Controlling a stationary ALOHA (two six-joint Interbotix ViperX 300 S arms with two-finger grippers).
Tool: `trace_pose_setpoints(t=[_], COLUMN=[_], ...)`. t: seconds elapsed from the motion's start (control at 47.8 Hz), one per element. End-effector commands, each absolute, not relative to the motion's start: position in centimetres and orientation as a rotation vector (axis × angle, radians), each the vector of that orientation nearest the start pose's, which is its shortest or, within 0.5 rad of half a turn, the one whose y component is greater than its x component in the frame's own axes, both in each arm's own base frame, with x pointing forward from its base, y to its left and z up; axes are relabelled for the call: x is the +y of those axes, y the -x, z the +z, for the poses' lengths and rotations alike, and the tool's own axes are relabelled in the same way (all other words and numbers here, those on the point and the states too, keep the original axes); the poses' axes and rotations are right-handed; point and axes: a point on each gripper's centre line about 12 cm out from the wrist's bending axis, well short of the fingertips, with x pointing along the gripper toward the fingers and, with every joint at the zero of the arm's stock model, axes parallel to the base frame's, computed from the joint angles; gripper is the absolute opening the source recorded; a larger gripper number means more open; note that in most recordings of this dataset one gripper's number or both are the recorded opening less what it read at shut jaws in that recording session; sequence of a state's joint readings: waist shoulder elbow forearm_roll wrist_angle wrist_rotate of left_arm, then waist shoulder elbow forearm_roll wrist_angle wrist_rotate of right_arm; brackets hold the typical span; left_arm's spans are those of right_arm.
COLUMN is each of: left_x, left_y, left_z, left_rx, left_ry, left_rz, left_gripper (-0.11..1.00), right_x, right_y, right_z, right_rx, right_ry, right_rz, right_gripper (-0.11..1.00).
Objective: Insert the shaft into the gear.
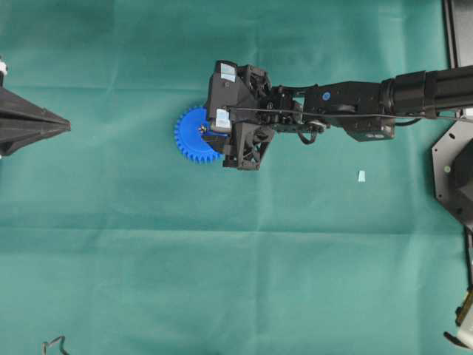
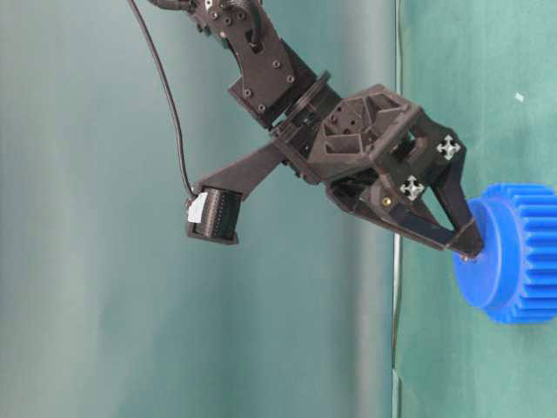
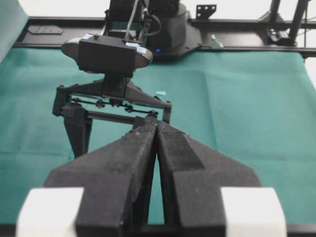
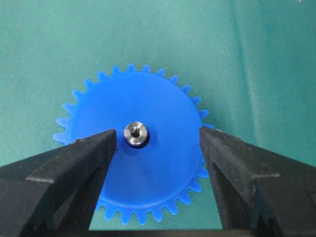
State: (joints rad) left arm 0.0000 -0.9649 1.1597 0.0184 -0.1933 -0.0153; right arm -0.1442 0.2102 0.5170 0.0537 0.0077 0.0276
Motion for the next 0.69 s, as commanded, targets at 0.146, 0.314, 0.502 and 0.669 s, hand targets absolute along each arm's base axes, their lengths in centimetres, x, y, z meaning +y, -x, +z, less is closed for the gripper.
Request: trace_pose_setpoints(t=[0.146, 0.314, 0.502, 0.669], left_x=[0.0, 0.0, 0.0, 0.0], left_y=[-20.3, -20.3, -20.2, -20.2], left_z=[29.8, 29.8, 29.9, 29.9], left_rx=[-0.021, -0.021, -0.025, -0.026], left_ry=[-0.004, -0.004, -0.004, -0.004], left_rz=[-0.003, -0.003, -0.003, -0.002], left_gripper=[0.00, 0.00, 0.00, 0.00], right_x=[-6.0, -5.9, -5.7, -5.5], right_y=[-43.1, -42.7, -41.7, -40.5], right_z=[15.2, 17.5, 21.3, 24.0], right_rx=[0.682, 0.656, 0.588, 0.537], right_ry=[-0.124, -0.123, -0.113, -0.105], right_rz=[-0.159, -0.156, -0.150, -0.147], right_gripper=[0.85, 0.85, 0.85, 0.85])
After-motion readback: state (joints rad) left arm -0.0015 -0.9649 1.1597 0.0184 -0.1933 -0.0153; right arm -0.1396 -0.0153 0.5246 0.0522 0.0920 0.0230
